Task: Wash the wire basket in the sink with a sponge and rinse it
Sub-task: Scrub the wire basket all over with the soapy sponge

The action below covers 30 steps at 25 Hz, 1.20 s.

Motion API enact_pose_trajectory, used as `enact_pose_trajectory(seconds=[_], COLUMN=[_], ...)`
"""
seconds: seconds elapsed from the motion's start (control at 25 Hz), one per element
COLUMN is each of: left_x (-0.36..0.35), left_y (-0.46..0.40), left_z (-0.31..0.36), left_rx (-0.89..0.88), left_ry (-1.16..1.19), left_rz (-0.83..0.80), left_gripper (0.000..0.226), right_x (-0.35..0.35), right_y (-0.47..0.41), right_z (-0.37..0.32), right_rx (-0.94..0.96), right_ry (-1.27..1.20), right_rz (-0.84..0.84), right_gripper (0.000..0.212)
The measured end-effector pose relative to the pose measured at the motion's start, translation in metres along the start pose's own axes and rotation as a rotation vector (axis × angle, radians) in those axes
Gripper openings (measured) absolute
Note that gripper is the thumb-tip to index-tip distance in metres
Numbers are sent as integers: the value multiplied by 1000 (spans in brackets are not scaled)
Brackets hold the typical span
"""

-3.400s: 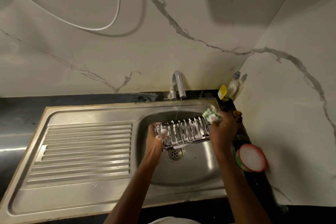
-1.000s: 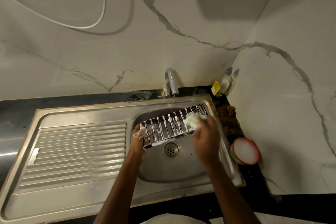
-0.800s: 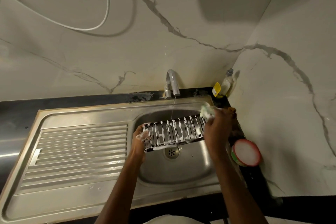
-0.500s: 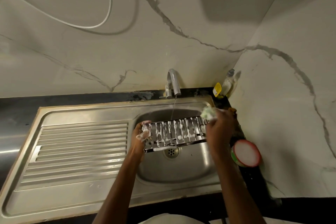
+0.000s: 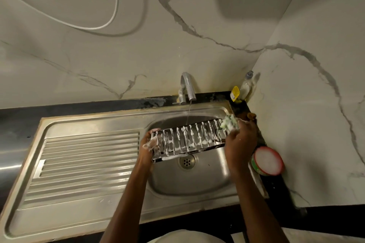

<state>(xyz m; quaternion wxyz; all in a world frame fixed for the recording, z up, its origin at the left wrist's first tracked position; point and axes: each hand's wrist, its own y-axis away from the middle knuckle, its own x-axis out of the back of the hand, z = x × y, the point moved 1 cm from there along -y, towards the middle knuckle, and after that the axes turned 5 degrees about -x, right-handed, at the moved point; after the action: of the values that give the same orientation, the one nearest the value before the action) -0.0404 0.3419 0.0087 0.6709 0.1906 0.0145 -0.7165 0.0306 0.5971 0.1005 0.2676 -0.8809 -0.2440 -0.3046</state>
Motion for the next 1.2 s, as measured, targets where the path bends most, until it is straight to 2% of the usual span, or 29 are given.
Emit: enact_pose_trajectory(seconds=[0.08, 0.24, 0.32, 0.4, 0.44, 0.48, 0.56, 0.64, 0.68, 0.76, 0.8, 0.92, 1.04, 1.2], left_x=[1, 5, 8, 12, 13, 14, 14, 13, 13, 17, 20, 25, 27, 30], left_y=[-2, -9, -13, -14, -13, -12, -14, -13, -13, -9, -9, -8, -11, -18], left_z=[0, -2, -1, -4, -2, -2, -5, -4, -4, -1, 1, 2, -1, -3], left_rx=[21, 56, 79, 95, 94, 84, 88, 110, 106, 110, 96, 107, 173, 289], left_ry=[31, 73, 139, 160, 157, 152, 148, 136, 135, 142, 139, 124, 164, 224], left_rz=[10, 19, 26, 40, 31, 39, 15, -9, -10, -12, -23, -52, -10, 33], left_gripper=[37, 32, 19, 24, 22, 18, 29, 25, 25, 21, 19, 54, 32, 39], right_x=[-5, -10, -3, 5, 5, 2, -6, -1, 1, 5, 4, -7, -9, -7], right_y=[19, 76, 56, 32, 31, 38, 68, 73, 58, 21, 7, -8, -14, -30], right_z=[-11, -27, -14, 2, 5, 0, -15, -15, -5, 16, 25, 26, 14, 5], right_rx=[55, 376, 273, 41, -10, 6, 177, 264, 183, -96, -178, -309, -583, -636], right_ry=[5, -50, -12, 8, -3, -19, -22, 19, 39, 70, 60, -295, -664, -724], right_rz=[0, -142, -75, 38, 61, 52, -58, -98, -61, -6, -58, -422, -570, -725], right_gripper=[33, 36, 35, 28, 27, 28, 34, 36, 32, 28, 26, 14, 30, 34])
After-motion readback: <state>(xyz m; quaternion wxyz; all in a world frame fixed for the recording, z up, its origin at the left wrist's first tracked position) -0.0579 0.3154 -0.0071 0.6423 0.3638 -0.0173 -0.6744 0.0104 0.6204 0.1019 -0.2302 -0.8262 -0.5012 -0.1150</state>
